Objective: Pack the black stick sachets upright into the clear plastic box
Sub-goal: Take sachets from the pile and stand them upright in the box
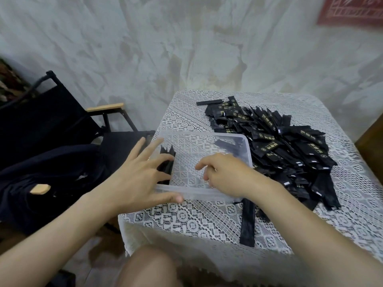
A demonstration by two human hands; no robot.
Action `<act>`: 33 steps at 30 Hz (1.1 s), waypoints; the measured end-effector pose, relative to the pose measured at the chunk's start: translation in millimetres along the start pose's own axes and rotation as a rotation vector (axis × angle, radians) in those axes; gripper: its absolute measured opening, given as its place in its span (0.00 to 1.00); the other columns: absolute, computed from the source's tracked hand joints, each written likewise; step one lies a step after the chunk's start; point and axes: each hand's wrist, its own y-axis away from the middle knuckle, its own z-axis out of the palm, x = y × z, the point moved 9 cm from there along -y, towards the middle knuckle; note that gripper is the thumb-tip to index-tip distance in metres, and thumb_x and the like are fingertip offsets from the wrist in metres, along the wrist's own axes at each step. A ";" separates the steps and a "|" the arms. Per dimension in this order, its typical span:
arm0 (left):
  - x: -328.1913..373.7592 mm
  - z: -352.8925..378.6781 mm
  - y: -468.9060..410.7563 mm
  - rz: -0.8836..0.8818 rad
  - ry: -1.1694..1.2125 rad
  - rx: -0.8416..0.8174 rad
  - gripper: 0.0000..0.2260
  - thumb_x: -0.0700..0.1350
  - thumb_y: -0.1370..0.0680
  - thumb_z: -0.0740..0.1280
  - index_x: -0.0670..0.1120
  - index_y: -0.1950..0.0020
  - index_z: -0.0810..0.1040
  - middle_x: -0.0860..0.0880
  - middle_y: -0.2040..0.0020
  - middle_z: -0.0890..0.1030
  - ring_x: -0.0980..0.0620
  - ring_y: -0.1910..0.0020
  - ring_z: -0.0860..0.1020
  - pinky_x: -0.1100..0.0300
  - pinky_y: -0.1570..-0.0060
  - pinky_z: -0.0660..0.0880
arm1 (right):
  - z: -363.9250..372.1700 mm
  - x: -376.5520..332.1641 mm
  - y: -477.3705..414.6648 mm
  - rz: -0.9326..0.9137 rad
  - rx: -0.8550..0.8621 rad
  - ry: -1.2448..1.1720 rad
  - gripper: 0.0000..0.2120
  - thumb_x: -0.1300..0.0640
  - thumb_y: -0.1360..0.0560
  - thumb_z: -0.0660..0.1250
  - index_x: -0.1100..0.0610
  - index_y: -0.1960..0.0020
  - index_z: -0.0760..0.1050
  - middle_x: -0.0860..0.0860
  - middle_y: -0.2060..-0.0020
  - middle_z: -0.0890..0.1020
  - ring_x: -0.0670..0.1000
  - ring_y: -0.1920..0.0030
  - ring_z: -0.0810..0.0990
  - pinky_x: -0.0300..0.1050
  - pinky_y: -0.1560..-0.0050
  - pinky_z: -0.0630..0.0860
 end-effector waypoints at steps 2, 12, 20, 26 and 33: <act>1.6 0.8 -0.4 0.069 -0.006 0.027 0.36 0.78 0.25 0.48 0.56 0.45 0.86 0.59 0.35 0.78 0.50 0.21 0.57 0.44 0.22 0.47 | -2.0 -0.6 -0.3 -0.002 0.000 0.007 0.18 0.56 0.16 0.54 0.43 0.34 0.76 0.49 0.40 0.83 0.49 0.55 0.85 0.49 0.57 0.82; 0.6 -1.6 1.1 0.146 0.115 0.205 0.31 0.74 0.23 0.55 0.53 0.57 0.87 0.60 0.54 0.84 0.55 0.43 0.76 0.55 0.32 0.64 | -45.5 -10.0 42.9 -0.162 0.279 -0.163 0.14 0.54 0.17 0.60 0.44 0.37 0.80 0.42 0.54 0.85 0.38 0.65 0.81 0.36 0.63 0.79; 2.2 -3.0 2.1 0.154 0.144 0.254 0.29 0.74 0.25 0.58 0.53 0.60 0.87 0.59 0.55 0.84 0.54 0.45 0.77 0.59 0.36 0.65 | -17.2 104.9 136.4 0.409 0.263 -0.218 0.10 0.39 0.25 0.69 0.45 0.56 0.76 0.47 0.70 0.81 0.47 0.71 0.78 0.56 0.60 0.78; 0.2 0.0 2.8 0.121 0.143 0.249 0.31 0.76 0.26 0.56 0.54 0.59 0.87 0.58 0.52 0.81 0.54 0.43 0.75 0.61 0.42 0.71 | -18.9 96.5 132.2 0.454 0.372 0.157 0.18 0.32 0.23 0.62 0.47 0.49 0.67 0.46 0.62 0.81 0.53 0.58 0.80 0.50 0.55 0.77; 0.1 0.1 -3.0 0.087 0.180 0.254 0.32 0.78 0.27 0.55 0.55 0.58 0.87 0.59 0.50 0.81 0.53 0.35 0.74 0.54 0.44 0.77 | -78.6 111.6 113.9 0.430 0.641 0.189 0.13 0.41 0.19 0.60 0.50 0.45 0.73 0.48 0.57 0.81 0.57 0.55 0.80 0.50 0.58 0.72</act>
